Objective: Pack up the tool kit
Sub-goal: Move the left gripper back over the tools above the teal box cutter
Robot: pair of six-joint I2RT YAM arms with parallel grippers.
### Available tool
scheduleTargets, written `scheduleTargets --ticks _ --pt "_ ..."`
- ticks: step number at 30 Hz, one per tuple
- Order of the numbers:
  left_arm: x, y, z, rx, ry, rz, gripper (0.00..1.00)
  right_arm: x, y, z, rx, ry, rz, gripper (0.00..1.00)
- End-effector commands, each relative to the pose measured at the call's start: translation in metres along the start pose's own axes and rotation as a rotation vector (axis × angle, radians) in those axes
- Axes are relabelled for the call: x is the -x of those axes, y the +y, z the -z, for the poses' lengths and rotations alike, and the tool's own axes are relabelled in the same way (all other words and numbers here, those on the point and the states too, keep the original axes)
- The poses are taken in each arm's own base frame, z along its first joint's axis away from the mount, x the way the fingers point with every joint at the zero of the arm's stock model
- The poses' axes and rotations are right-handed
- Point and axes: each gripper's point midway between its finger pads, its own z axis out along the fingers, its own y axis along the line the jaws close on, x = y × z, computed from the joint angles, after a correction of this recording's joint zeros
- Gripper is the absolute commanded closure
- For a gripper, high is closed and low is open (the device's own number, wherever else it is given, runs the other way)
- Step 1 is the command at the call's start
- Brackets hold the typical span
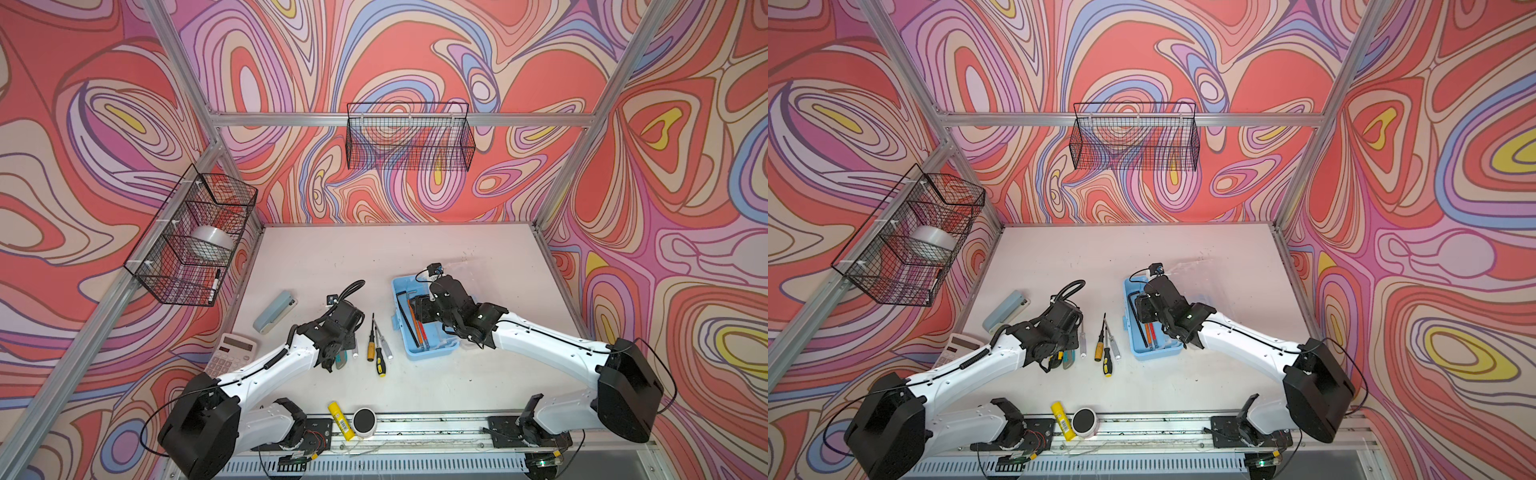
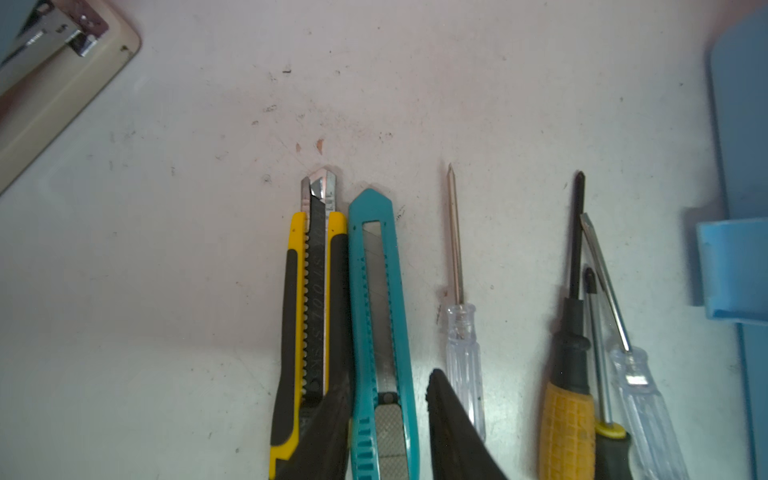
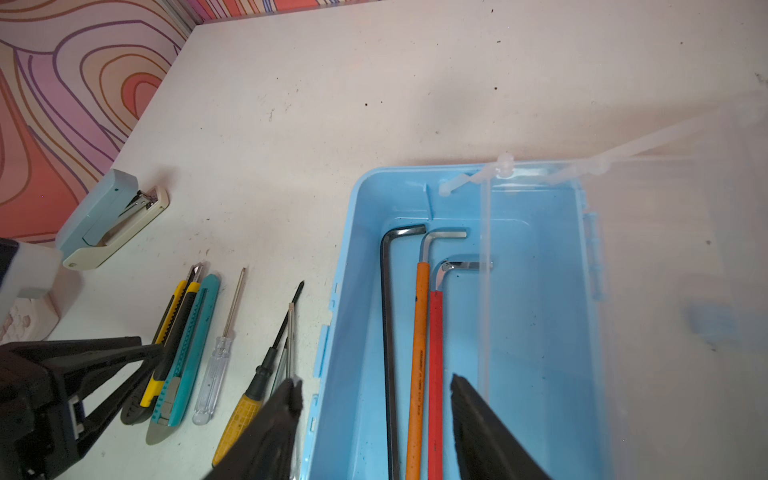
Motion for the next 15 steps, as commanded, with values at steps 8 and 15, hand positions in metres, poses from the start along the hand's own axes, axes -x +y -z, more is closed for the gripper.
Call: scheduleTargets --ticks 8,15 --pt "-0.019 -0.003 -0.02 0.002 0.079 0.051 0.67 0.001 0.003 -0.003 0.005 -0.007 -0.004 0.39" --pt "-0.026 0.007 -0.021 0.037 0.082 0.065 0.67 -0.004 0.001 -0.008 -0.003 0.007 0.01 0.38"
